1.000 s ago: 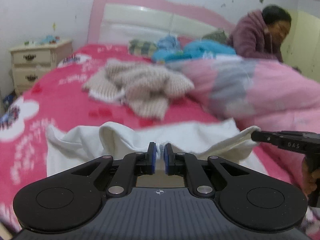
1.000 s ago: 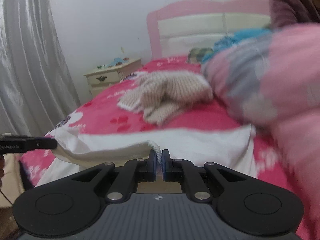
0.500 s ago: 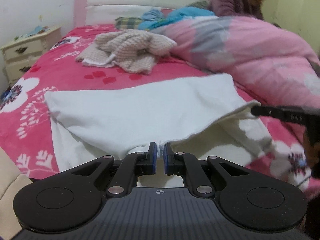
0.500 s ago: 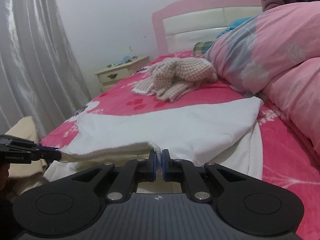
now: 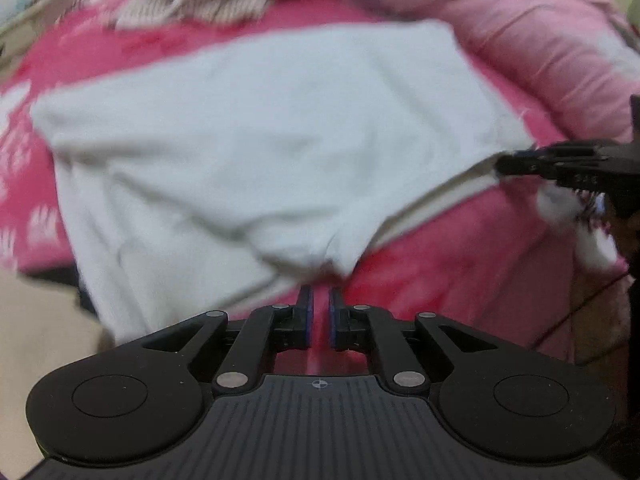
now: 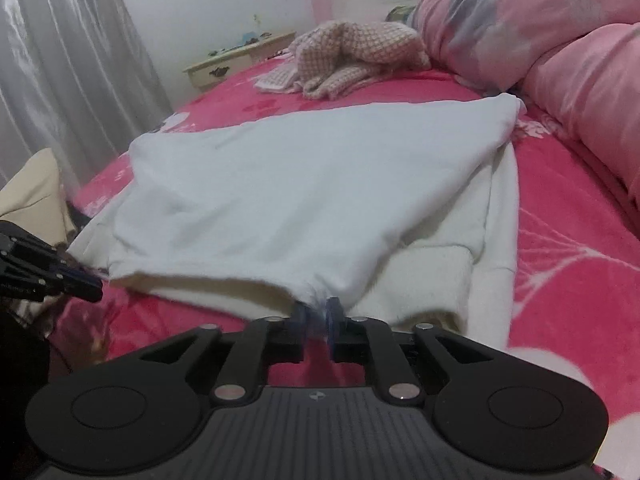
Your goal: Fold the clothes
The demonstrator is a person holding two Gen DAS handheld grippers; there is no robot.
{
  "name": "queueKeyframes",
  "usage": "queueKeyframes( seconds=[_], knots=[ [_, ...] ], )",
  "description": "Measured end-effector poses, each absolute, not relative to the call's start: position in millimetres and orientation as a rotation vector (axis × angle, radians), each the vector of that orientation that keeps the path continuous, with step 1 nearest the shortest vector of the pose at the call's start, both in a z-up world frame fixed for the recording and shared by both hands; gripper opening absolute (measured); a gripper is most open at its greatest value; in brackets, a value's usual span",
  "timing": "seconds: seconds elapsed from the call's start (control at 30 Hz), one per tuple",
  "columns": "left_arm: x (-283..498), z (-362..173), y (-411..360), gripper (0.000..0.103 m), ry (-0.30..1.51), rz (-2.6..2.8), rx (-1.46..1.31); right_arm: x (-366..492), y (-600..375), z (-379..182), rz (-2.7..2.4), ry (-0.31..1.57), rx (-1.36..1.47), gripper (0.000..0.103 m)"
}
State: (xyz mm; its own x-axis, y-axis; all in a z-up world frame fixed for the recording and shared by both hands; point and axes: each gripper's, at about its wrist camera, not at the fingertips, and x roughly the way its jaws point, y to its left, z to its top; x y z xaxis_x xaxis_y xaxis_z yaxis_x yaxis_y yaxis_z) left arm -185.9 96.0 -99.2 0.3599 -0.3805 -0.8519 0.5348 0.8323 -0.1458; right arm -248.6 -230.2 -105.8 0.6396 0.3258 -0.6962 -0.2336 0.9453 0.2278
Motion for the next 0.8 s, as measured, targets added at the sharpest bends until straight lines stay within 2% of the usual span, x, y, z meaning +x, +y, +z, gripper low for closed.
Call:
queueKeyframes(
  seconds=[0.1, 0.13, 0.27, 0.37, 0.5, 0.63, 0.8],
  knots=[
    [-187.8, -85.1, 113.8, 0.027, 1.024, -0.550, 0.087, -257.3, -236.2, -94.3, 0.324, 0.820, 0.074, 0.027],
    [-187.6, -79.1, 120.7, 0.030, 1.007, -0.525, 0.054, -258.3, -239.2, -89.4, 0.325, 0.810, 0.079, 0.027],
    [-164.5, -73.4, 140.8, 0.034, 0.974, -0.346, -0.085, -251.0, -237.2, -70.1, 0.361, 0.741, 0.105, 0.027],
    [-137.1, -80.6, 154.5, 0.034, 1.018, -0.202, -0.216, -237.7, -221.6, -56.3, 0.443, 0.699, 0.079, 0.028],
    [-98.7, -84.5, 177.2, 0.036, 1.076, -0.105, -0.414, -219.2, -169.2, -38.2, 0.686, 0.627, -0.101, 0.043],
    [-69.4, -90.5, 197.0, 0.042, 1.081, -0.033, -0.570, -206.0, -107.2, -49.1, 0.883, 0.616, -0.235, 0.043],
    [-43.6, -88.4, 212.3, 0.043, 1.070, 0.030, -0.663, -208.5, -42.6, -77.4, 0.991, 0.588, -0.431, 0.043]
  ],
)
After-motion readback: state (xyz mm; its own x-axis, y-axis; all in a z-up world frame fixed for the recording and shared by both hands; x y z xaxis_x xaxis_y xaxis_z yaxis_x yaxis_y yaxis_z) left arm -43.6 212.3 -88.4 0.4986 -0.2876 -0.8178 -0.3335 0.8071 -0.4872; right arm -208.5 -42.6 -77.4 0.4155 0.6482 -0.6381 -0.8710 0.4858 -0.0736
